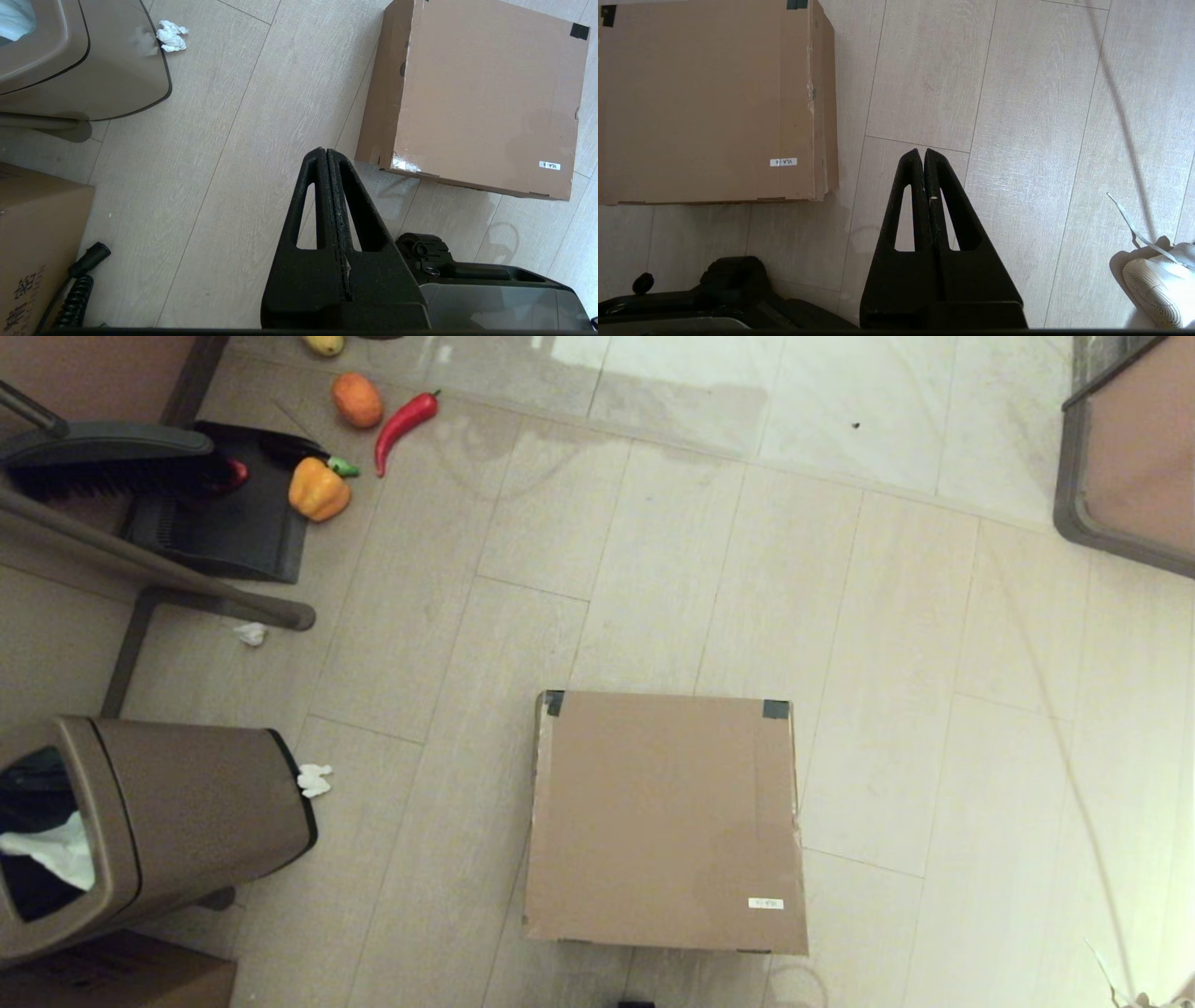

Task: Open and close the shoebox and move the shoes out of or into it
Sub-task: Open the shoe box

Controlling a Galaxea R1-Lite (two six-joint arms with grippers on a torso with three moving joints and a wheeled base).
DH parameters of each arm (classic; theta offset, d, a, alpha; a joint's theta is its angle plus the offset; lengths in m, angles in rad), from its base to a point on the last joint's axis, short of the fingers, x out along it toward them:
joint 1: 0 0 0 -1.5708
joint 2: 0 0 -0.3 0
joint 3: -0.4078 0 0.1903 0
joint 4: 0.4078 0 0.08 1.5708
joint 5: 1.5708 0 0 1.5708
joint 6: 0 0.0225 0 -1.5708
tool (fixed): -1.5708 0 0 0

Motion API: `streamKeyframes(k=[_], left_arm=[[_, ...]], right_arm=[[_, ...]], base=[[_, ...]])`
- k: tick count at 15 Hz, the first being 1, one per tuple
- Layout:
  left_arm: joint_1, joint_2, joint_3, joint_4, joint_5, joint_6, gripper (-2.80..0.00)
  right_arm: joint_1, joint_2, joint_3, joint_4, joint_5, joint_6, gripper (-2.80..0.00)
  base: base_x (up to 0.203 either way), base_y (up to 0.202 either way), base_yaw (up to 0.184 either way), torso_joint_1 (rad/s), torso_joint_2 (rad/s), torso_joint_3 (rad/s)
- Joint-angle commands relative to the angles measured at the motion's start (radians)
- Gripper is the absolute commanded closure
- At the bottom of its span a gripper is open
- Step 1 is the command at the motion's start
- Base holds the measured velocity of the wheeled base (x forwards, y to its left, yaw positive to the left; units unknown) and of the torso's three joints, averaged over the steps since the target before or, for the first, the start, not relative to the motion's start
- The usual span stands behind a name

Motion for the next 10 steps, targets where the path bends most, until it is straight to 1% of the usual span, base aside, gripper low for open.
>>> streamKeyframes(k=[1,4,6,7,8,9,10], left_arm=[[0.0,0.0,-0.001,0.001,0.0,-0.002,0.0],[0.0,0.0,-0.001,0.002,-0.002,0.001,0.0],[0.0,0.001,-0.001,0.003,-0.007,0.026,0.0],[0.0,0.001,-0.018,0.002,-0.011,0.028,0.0],[-0.001,0.013,-0.059,0.004,-0.018,0.025,0.0],[-0.002,0.045,-0.124,0.01,-0.036,0.015,0.0],[-0.004,0.111,-0.172,0.015,-0.058,-0.006,0.0]], right_arm=[[0.0,0.001,0.0,-0.001,0.0,0.003,0.0],[0.0,0.001,0.0,-0.001,-0.002,0.012,0.0],[0.0,0.001,0.001,-0.002,-0.006,0.012,0.0],[0.0,0.001,-0.011,-0.014,-0.009,0.015,0.0],[0.0,0.001,-0.051,-0.028,-0.017,0.028,0.0],[0.0,0.01,-0.129,-0.021,-0.022,0.049,0.0],[0.0,0.045,-0.225,0.022,-0.026,0.069,0.0]], base=[[0.0,0.0,0.0,0.0,0.0,0.0],[0.0,0.0,0.0,0.0,0.0,0.0],[0.0,0.0,0.0,0.0,0.0,0.0],[0.0,0.0,0.0,0.0,0.0,0.0],[0.0,0.0,0.0,0.0,0.0,0.0],[0.0,0.0,0.0,0.0,0.0,0.0],[0.0,0.0,0.0,0.0,0.0,0.0]])
